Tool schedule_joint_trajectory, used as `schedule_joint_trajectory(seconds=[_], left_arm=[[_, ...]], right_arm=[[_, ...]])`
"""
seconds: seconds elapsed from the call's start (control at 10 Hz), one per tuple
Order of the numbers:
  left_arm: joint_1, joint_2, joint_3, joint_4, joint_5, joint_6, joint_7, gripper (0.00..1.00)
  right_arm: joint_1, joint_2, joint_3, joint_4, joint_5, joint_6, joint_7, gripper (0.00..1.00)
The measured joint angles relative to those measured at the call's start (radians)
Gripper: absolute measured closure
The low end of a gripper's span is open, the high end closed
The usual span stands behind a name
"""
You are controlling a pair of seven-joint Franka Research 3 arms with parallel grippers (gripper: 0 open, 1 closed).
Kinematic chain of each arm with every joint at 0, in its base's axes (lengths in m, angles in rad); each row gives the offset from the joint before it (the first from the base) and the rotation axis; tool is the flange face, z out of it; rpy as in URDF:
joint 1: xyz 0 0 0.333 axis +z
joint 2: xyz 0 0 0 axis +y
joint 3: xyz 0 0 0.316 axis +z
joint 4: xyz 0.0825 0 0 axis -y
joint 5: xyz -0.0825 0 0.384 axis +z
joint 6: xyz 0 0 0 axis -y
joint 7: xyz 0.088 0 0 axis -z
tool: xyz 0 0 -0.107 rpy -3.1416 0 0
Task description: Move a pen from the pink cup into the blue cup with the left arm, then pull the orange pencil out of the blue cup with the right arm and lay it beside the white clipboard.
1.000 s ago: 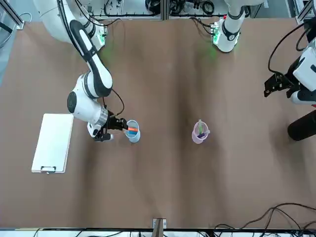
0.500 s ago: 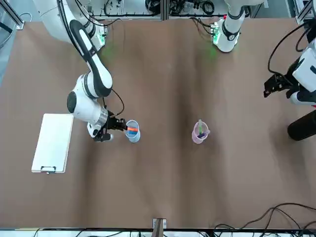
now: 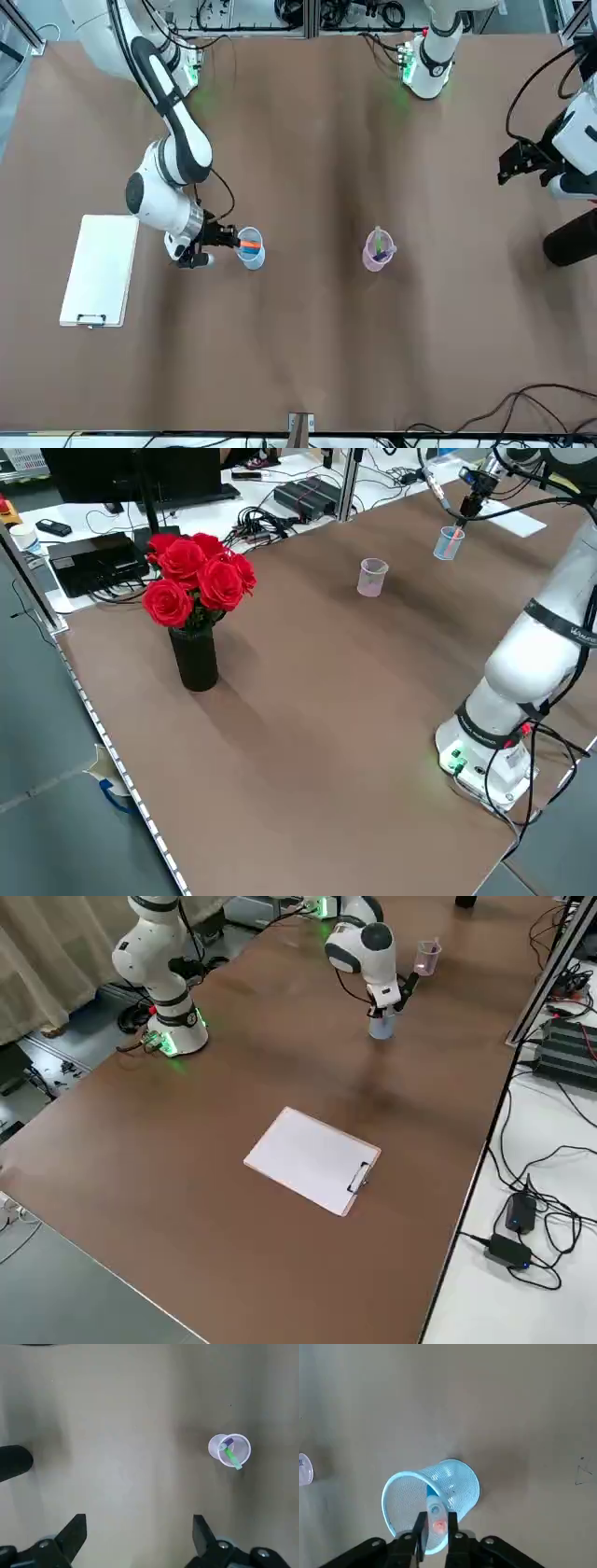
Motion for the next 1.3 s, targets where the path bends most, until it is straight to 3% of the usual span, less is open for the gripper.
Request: schedule_joint_trajectory(seconds=[0.5,1.0,1.3], left_arm=[[0.0,0.001,0.0,0.0,0.0,0.0,0.0,0.0],[0.0,0.002,0.0,0.0,0.0,0.0,0.0,0.0],[-0.001,0.002,0.0,0.0,0.0,0.0,0.0,0.0]], right_arm=[[0.0,-0.002,0.001,0.004,0.003,-0.012,0.0,0.83],[0.0,-0.047,-0.003,0.076,0.006,-0.171,0.052,0.84],[-0.003,-0.078,-0.03,0.135,0.006,-0.301,0.07,0.84]])
